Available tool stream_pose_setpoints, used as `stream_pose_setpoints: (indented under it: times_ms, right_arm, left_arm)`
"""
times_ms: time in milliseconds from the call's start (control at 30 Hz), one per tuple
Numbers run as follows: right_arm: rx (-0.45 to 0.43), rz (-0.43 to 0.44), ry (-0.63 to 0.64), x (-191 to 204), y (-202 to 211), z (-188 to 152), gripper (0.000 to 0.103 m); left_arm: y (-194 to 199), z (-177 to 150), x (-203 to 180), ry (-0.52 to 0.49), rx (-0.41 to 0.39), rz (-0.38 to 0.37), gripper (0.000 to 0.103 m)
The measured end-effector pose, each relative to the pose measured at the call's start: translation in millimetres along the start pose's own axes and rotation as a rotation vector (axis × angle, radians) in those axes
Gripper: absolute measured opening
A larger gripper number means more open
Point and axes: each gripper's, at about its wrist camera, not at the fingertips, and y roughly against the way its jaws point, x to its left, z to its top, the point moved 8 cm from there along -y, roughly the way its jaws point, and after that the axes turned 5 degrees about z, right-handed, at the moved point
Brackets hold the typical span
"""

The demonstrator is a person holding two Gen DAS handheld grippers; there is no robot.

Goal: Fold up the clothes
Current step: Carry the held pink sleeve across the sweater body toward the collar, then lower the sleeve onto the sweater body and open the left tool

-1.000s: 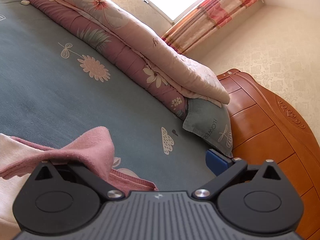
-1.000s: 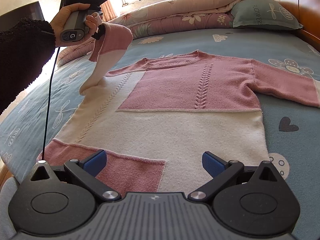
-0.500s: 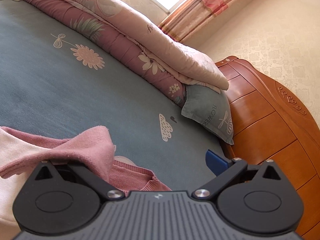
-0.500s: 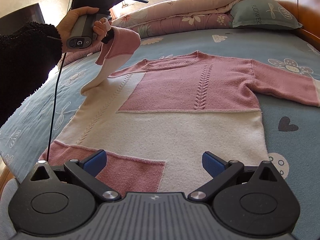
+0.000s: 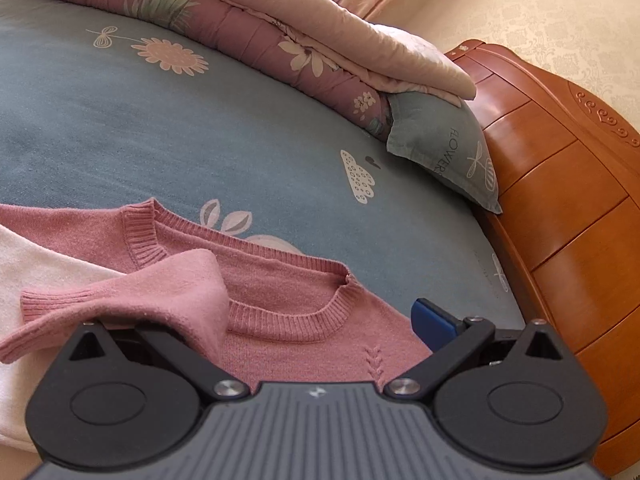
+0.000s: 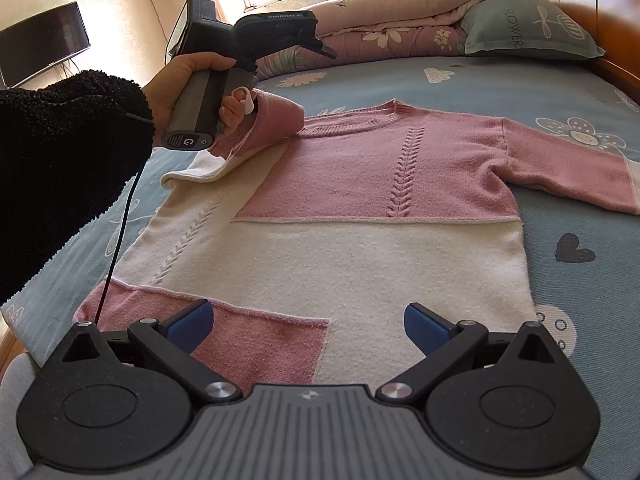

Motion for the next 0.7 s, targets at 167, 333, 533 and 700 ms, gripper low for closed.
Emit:
stream_pose_setpoints:
  times_ms: [167,333,533,700]
  right_arm:
    - [0.001,-0.001,0.002,0.4,0.2,-0.2,0.103]
    - [0.001,-0.002,0.005,1.0,0.7,0.0,0.103]
    - [-0.005,-0.001,0.005,1.1,1.5,0.8,0.103]
    - [-0.013,0.006,0.009,2.4,3.0,2.0,0.103]
  left_arm:
    - [-20.6,-28.1,-12.0,-0.172,0.096,0.062,0.101]
    - [-31.7,-65.4,-17.9,-0.355,0.211,0.102,0.102]
    - [-7.2,-69.7,-6.1,-0.250,0.186,0.018,0.102]
    - [5.0,-54.8,21.0,-0.048,0.083,0.001,0.102]
